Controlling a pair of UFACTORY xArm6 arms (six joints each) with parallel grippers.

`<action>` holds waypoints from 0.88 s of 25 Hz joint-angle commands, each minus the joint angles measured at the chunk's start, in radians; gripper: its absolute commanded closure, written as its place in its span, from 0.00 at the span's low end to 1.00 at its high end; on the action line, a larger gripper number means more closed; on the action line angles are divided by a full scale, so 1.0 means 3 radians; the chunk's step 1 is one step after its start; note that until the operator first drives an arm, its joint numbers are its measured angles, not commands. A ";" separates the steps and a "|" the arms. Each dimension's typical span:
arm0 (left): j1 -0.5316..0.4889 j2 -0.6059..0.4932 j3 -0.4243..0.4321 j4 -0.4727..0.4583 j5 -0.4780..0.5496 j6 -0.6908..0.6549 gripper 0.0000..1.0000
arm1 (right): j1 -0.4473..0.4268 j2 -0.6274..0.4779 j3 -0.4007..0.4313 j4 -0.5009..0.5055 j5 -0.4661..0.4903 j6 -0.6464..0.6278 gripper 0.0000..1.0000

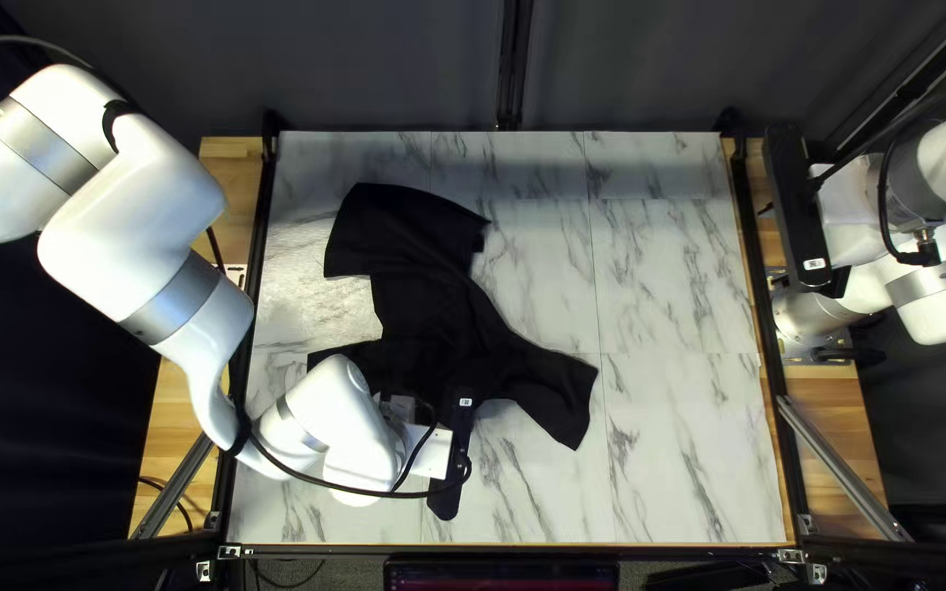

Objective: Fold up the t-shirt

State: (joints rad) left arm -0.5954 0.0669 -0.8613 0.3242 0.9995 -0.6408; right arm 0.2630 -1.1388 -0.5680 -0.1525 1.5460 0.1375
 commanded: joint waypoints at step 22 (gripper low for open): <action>0.0025 0.0389 -0.0354 0.0139 0.0482 -0.0215 0.49 | 0.0000 0.0000 0.0000 0.0000 0.0000 0.0000 0.00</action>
State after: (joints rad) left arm -0.5791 0.1655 -0.9454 0.3654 1.1199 -0.6950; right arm 0.2630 -1.1388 -0.5680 -0.1525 1.5460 0.1375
